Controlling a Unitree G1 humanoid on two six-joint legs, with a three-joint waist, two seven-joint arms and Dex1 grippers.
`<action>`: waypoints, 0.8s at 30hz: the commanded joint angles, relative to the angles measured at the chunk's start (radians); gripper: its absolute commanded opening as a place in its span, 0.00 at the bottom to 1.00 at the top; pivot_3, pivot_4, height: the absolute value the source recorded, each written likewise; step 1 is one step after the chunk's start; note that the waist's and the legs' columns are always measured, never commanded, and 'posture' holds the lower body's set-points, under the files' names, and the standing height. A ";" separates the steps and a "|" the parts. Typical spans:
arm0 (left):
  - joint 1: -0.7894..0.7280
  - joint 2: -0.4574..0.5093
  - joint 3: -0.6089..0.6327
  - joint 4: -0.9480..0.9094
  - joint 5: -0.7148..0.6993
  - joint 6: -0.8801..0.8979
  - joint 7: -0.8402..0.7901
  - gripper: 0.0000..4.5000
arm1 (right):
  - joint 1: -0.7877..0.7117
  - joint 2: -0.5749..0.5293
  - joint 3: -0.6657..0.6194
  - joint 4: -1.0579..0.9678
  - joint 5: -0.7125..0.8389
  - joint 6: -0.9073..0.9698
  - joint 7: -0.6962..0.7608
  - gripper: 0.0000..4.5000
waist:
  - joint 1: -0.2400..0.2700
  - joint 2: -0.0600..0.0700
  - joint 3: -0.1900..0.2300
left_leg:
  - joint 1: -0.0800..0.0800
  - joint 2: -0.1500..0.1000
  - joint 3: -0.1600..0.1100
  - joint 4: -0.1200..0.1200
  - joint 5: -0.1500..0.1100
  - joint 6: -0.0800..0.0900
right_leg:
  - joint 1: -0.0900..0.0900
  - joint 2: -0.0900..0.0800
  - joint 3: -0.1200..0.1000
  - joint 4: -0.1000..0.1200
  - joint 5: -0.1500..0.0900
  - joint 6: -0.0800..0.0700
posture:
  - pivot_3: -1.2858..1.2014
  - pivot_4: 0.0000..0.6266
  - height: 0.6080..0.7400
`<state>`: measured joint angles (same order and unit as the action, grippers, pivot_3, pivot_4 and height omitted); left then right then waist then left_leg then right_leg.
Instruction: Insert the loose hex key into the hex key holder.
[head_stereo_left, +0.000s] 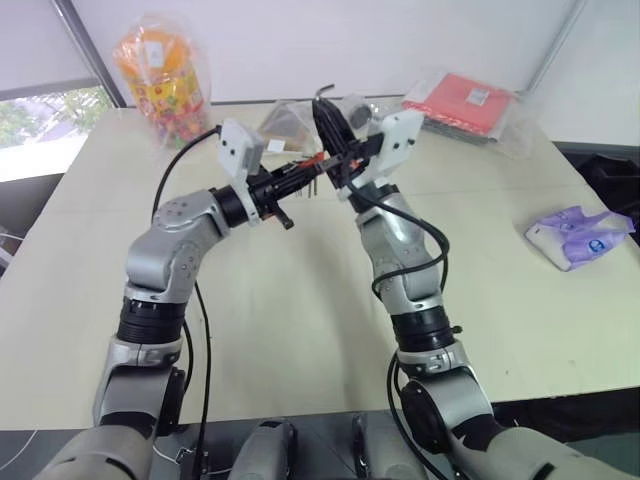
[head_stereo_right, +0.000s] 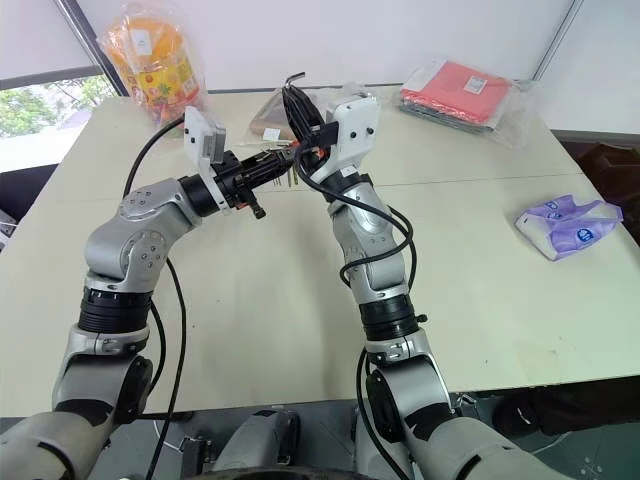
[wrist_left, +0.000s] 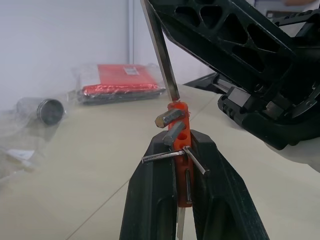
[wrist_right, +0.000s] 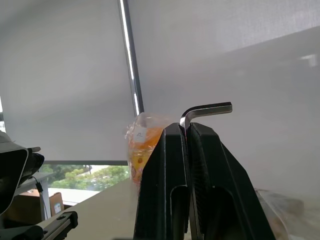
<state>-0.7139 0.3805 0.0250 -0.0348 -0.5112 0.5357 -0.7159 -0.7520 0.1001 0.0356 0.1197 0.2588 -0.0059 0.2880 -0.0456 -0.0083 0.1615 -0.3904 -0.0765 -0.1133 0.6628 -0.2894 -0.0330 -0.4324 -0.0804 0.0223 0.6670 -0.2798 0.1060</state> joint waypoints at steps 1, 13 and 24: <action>-0.005 -0.003 0.022 -0.037 -0.012 -0.014 0.004 0.00 | -0.014 0.015 0.015 -0.051 0.007 -0.006 0.005 0.01 | 0.000 0.000 0.000 | 0.000 0.000 0.000 0.000 0.000 0.000 | 0.000 0.000 0.000 0.000 0.000 0.000 | 0.52 0.24 1.00; -0.003 -0.004 0.025 -0.036 -0.012 -0.017 0.008 0.00 | -0.017 0.009 0.018 -0.060 0.010 0.006 0.012 0.01 | 0.000 0.000 0.000 | 0.000 0.000 0.000 0.000 0.000 0.000 | 0.000 0.000 0.000 0.000 0.000 0.000 | 0.52 0.24 1.00; -0.009 -0.005 0.034 -0.028 -0.016 -0.017 0.011 0.00 | -0.015 0.004 0.018 -0.066 0.008 0.010 0.015 0.01 | 0.000 0.000 0.000 | 0.000 0.000 0.000 0.000 0.000 0.000 | 0.000 0.000 0.000 0.000 0.000 0.000 | 0.52 0.24 1.00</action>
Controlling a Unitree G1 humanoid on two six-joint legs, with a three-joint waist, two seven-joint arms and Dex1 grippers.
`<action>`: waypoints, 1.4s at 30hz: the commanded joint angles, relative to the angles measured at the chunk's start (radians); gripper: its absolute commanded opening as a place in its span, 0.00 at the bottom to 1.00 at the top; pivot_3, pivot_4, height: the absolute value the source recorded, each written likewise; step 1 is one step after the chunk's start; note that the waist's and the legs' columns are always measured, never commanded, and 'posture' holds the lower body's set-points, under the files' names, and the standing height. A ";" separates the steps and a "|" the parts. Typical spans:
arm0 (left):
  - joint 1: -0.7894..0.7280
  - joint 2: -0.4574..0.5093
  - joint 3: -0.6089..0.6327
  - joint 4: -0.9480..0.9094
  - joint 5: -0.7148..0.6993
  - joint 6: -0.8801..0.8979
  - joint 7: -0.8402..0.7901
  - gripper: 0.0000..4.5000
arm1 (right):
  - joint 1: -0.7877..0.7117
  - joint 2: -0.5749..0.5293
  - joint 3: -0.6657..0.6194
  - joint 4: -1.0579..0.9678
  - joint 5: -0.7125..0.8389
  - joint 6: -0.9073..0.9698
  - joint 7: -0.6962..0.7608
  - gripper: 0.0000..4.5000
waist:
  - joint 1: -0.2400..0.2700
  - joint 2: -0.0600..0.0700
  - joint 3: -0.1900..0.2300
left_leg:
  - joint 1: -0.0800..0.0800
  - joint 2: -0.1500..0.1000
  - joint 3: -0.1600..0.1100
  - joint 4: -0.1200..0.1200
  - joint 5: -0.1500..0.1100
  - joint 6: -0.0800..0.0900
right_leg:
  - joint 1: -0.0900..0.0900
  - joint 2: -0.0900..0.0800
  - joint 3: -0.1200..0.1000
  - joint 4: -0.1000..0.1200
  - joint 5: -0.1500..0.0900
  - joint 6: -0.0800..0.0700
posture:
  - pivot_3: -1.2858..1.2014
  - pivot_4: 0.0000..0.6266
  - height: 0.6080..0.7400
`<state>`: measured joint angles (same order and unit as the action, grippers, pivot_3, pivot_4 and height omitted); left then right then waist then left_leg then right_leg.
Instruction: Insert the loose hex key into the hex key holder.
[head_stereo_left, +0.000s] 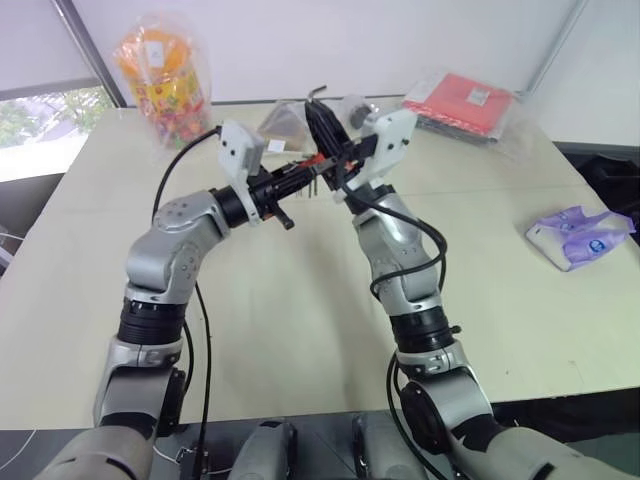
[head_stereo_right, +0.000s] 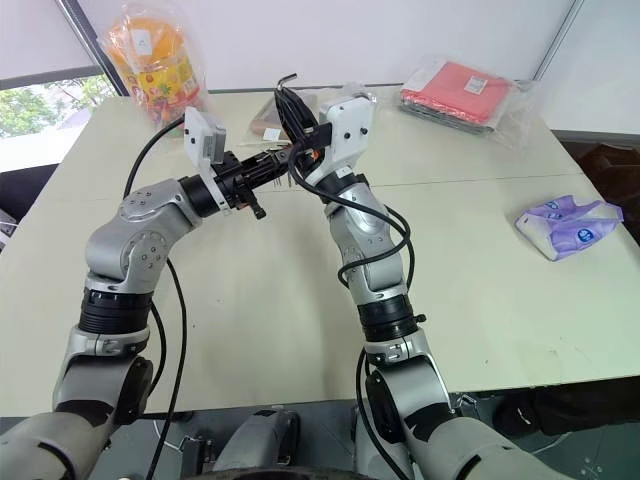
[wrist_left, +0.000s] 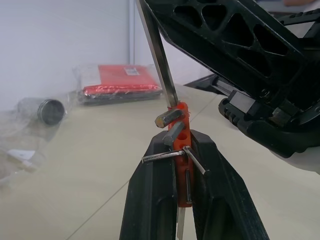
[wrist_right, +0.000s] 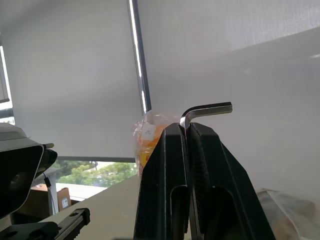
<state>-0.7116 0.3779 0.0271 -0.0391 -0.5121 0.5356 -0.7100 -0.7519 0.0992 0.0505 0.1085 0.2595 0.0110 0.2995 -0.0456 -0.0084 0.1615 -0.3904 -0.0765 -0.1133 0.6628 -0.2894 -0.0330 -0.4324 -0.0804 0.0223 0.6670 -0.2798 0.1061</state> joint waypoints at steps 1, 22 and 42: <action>-0.013 -0.004 0.034 -0.023 -0.017 -0.017 0.006 0.00 | -0.016 0.004 0.003 -0.054 0.007 -0.007 0.003 0.01 | 0.000 0.000 0.000 | 0.000 0.000 0.000 0.000 0.000 0.000 | 0.000 0.000 0.000 0.000 0.000 0.000 | 0.52 0.24 1.00; -0.027 -0.011 0.048 -0.021 -0.038 -0.008 0.020 0.00 | -0.002 -0.003 0.007 -0.063 0.001 -0.006 0.004 0.01 | 0.000 0.000 0.000 | 0.000 0.000 0.000 0.000 0.000 0.000 | 0.000 0.000 0.000 0.000 0.000 0.000 | 0.52 0.24 1.00; -0.040 -0.011 0.055 -0.008 -0.046 -0.005 0.024 0.00 | 0.145 -0.139 0.068 -0.153 -0.082 0.004 0.083 0.35 | 0.001 0.000 0.000 | 0.000 0.000 0.000 0.000 0.000 0.000 | 0.000 0.000 0.000 0.000 0.000 0.000 | 0.52 0.24 1.00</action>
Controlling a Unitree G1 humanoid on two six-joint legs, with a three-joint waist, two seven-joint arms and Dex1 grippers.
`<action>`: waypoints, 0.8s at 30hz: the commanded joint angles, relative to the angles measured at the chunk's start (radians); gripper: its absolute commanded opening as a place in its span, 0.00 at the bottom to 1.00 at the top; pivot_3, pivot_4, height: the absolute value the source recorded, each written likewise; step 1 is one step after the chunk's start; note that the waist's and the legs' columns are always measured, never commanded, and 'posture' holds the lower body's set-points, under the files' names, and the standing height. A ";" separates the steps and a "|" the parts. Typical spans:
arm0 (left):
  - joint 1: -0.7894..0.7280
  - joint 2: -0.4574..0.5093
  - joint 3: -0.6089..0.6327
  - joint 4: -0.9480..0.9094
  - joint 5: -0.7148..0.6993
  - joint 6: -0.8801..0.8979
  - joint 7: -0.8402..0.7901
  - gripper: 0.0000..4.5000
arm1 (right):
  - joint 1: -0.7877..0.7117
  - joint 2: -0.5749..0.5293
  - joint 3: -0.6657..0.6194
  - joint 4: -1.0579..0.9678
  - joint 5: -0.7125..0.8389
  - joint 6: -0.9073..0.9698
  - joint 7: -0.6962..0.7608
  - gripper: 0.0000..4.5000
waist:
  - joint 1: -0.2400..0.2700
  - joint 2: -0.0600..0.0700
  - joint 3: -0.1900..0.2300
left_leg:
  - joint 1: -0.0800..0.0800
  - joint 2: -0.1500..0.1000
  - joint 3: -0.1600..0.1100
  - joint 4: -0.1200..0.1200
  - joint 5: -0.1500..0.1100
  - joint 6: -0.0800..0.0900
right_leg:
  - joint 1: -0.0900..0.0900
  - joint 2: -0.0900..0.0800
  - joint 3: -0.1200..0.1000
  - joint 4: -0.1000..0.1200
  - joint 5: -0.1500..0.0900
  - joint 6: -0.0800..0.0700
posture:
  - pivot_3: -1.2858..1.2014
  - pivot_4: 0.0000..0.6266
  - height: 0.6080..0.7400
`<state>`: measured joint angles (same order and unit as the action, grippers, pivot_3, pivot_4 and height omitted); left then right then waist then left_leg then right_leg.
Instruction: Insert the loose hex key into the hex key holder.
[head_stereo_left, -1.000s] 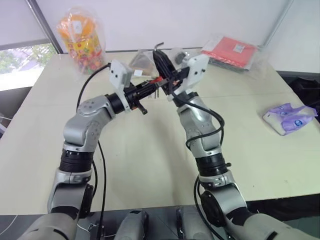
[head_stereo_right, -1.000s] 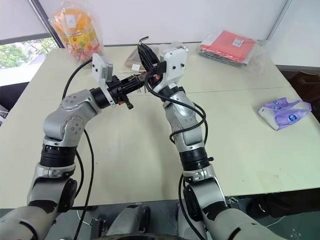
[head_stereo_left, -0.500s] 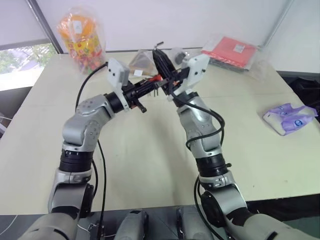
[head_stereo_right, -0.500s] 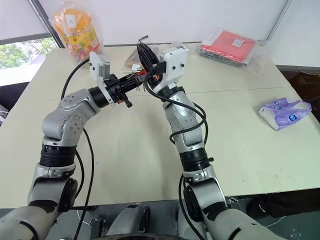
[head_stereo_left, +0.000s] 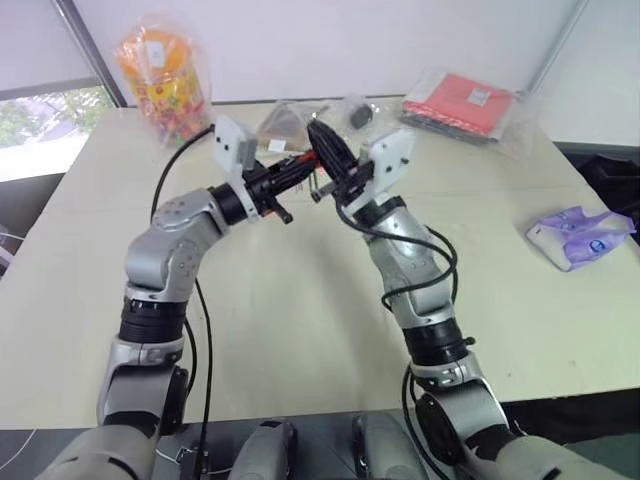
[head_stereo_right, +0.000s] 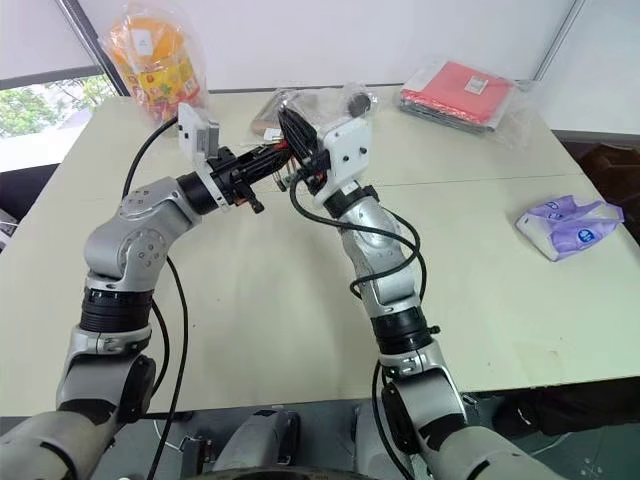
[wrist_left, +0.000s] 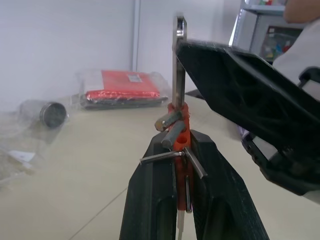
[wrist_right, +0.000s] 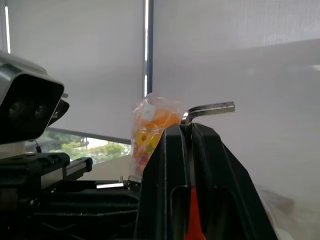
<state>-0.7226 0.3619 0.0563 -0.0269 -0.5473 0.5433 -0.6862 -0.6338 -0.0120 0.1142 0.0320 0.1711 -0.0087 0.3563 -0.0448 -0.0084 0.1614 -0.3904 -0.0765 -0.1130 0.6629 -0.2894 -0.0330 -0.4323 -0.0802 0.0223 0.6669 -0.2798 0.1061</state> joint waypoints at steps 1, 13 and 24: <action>-0.028 0.005 0.025 -0.021 -0.010 -0.013 0.000 0.00 | 0.040 -0.041 0.004 -0.091 0.009 0.035 0.036 0.48 | 0.001 0.000 0.000 | 0.000 0.000 0.000 0.000 0.000 0.000 | 0.000 0.000 0.000 0.000 0.000 0.000 | 0.52 0.24 1.00; -0.009 -0.022 0.012 -0.014 -0.069 0.060 -0.020 0.00 | 0.389 -0.370 -0.204 -0.431 0.189 0.294 0.170 0.81 | 0.013 0.000 0.000 | 0.000 0.000 0.000 0.000 0.000 0.000 | 0.001 0.000 0.000 -0.001 0.000 0.000 | 0.52 0.24 1.00; -0.004 -0.201 -0.070 0.142 -0.185 0.354 -0.034 0.00 | 0.580 -0.618 -0.371 -0.541 0.241 0.372 0.264 0.81 | 0.031 0.000 0.000 | 0.001 0.000 0.002 0.002 -0.001 0.001 | 0.004 0.001 0.000 -0.002 0.000 0.000 | 0.52 0.24 1.00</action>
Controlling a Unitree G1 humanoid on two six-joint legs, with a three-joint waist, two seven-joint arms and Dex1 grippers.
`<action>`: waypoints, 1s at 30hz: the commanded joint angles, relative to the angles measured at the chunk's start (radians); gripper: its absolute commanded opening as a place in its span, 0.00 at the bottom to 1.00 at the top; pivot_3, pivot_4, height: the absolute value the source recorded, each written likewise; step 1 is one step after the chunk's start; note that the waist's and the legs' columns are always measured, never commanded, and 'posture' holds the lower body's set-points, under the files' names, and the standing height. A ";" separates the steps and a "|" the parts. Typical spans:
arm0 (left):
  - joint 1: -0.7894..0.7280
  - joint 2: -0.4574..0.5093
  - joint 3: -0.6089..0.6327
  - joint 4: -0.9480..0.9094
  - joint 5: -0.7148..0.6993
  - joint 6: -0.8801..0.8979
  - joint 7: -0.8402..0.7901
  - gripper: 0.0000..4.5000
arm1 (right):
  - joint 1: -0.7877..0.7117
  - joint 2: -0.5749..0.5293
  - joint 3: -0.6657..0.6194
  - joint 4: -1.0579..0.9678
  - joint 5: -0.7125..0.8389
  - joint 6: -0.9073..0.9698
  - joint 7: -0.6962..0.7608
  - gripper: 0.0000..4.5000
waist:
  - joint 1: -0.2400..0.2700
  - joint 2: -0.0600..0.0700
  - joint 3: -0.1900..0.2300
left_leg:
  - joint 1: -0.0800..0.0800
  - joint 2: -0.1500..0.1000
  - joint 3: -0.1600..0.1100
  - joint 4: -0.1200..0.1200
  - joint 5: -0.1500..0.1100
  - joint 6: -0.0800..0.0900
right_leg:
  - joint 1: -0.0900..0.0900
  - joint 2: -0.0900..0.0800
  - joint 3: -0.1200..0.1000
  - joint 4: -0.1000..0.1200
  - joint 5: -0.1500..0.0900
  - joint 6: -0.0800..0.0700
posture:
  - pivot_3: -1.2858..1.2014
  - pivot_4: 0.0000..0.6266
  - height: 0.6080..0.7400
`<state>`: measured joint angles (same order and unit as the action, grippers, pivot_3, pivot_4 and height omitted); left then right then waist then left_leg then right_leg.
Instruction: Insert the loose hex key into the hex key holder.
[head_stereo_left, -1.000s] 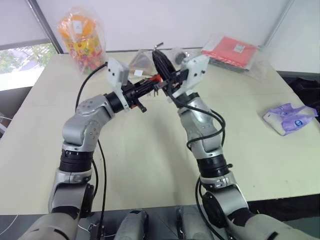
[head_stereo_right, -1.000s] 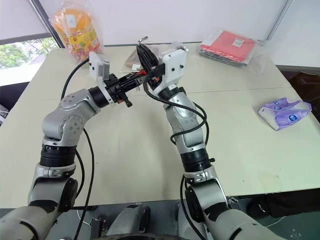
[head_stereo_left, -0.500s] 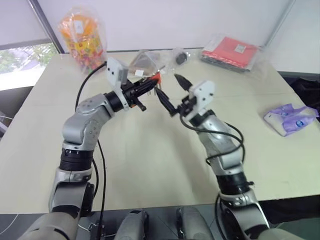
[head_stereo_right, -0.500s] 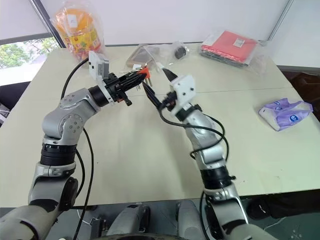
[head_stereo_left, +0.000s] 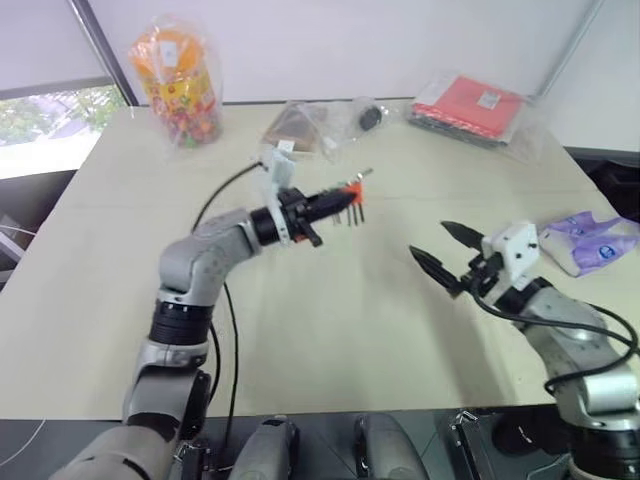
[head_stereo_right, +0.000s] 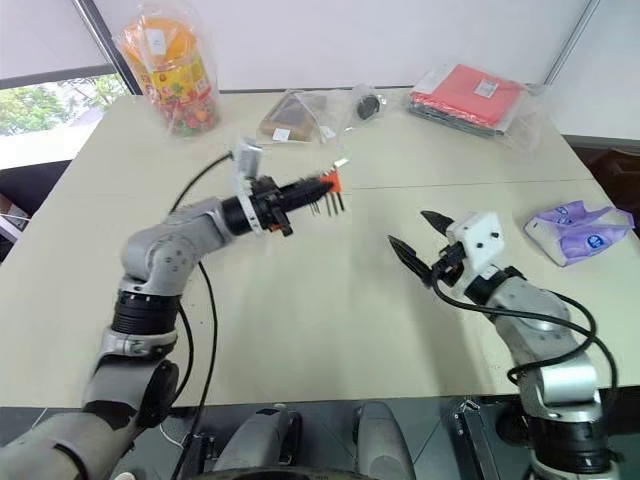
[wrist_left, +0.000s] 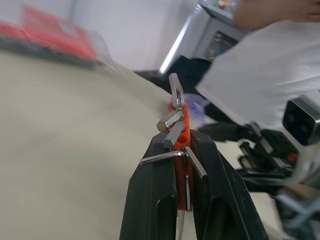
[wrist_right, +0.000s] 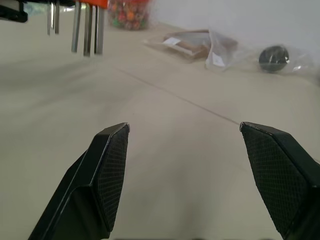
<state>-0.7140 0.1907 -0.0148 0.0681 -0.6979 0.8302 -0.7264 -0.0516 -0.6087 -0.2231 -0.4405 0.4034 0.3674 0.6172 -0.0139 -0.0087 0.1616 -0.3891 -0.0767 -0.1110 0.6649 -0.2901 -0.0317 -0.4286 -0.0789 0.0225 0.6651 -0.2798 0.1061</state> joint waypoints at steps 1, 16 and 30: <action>-0.018 -0.048 0.005 0.089 -0.032 0.088 0.020 0.00 | -0.004 -0.024 -0.036 -0.075 0.007 -0.003 -0.005 0.81 | 0.001 0.000 0.000 | 0.000 0.000 0.000 0.000 0.000 0.000 | 0.000 0.000 0.000 0.000 0.000 0.000 | 0.52 0.24 1.00; -0.101 -0.073 0.163 0.514 0.007 0.241 0.172 0.10 | 0.023 0.002 -0.019 -0.111 -0.055 -0.023 -0.082 0.82 | 0.003 -0.001 0.000 | 0.000 0.000 0.000 0.000 0.000 0.000 | 0.000 0.000 0.000 0.000 0.000 0.000 | 0.52 0.24 1.00; -0.046 0.303 0.057 0.327 0.171 0.242 0.106 0.98 | -0.092 -0.010 0.042 0.003 -0.105 -0.073 -0.043 0.83 | -0.010 0.000 -0.001 | 0.004 0.001 0.001 -0.002 0.000 0.000 | 0.000 0.000 0.002 0.001 0.000 0.000 | 0.52 0.24 1.00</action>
<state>-0.7841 0.4572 0.0723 0.4266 -0.5895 1.1141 -0.6054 -0.1237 -0.6102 -0.1782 -0.4251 0.3020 0.3195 0.5673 -0.0241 -0.0085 0.1606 -0.3847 -0.0755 -0.1100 0.6623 -0.2900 -0.0321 -0.4281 -0.0792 0.0246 0.6665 -0.2799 0.1061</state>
